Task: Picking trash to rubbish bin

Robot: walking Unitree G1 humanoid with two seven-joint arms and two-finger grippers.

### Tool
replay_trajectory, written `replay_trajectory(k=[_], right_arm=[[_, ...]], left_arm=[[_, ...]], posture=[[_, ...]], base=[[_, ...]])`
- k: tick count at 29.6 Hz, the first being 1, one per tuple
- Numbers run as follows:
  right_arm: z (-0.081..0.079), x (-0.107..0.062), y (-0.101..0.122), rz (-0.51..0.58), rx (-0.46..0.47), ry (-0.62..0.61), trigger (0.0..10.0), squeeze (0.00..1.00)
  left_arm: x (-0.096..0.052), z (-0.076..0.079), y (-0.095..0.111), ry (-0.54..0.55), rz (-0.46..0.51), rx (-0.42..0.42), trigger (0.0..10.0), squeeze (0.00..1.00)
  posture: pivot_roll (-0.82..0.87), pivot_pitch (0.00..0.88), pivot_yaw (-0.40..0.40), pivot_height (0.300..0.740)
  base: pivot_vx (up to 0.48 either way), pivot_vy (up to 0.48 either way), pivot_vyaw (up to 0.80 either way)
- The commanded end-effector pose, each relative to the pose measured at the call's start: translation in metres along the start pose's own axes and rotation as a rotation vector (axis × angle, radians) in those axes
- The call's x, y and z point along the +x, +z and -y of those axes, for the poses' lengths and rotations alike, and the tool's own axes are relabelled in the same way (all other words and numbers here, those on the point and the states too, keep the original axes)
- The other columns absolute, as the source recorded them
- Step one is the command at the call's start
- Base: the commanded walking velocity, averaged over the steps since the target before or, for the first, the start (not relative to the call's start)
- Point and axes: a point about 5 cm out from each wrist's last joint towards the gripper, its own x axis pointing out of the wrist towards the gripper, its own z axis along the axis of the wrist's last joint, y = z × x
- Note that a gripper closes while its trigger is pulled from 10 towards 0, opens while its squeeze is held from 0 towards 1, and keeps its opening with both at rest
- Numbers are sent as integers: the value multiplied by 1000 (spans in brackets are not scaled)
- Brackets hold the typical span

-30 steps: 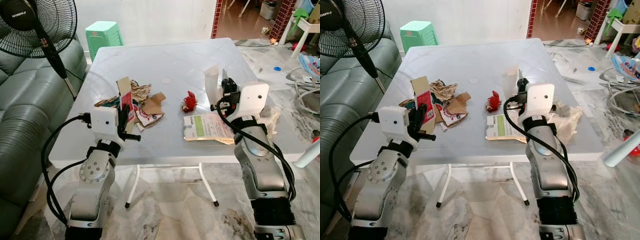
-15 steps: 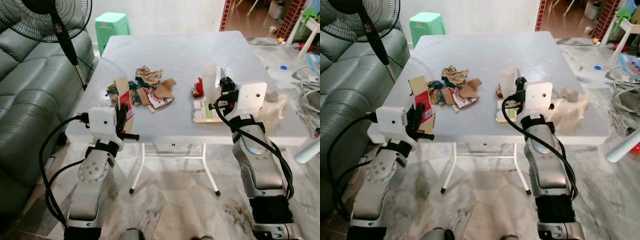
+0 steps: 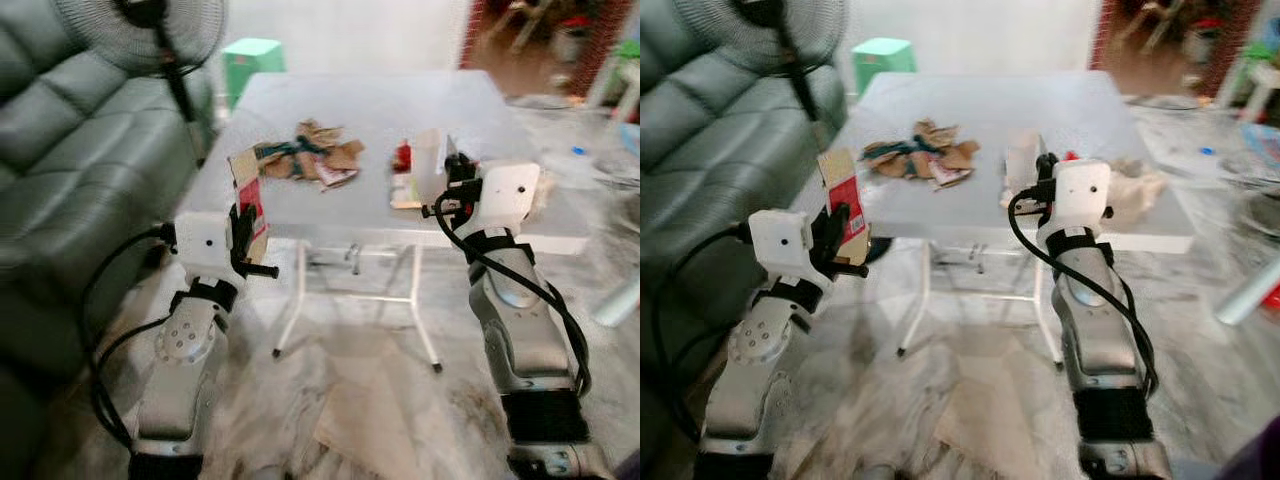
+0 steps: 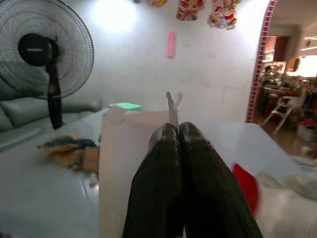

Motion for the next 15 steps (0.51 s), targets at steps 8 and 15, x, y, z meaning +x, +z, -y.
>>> replay_trajectory(k=[8,15], right_arm=[[3,2,6,20,1,-13,10000,0],[4,2,5,7,-2,-18,10000,0]], left_arm=[[6,-1,6,3,24,4,10000,0],[8,-1,7,-4,34,1,10000,0]], posture=[[20,29,27,740],[17,29,29,740]], base=[[0,0,0],[0,0,-661]])
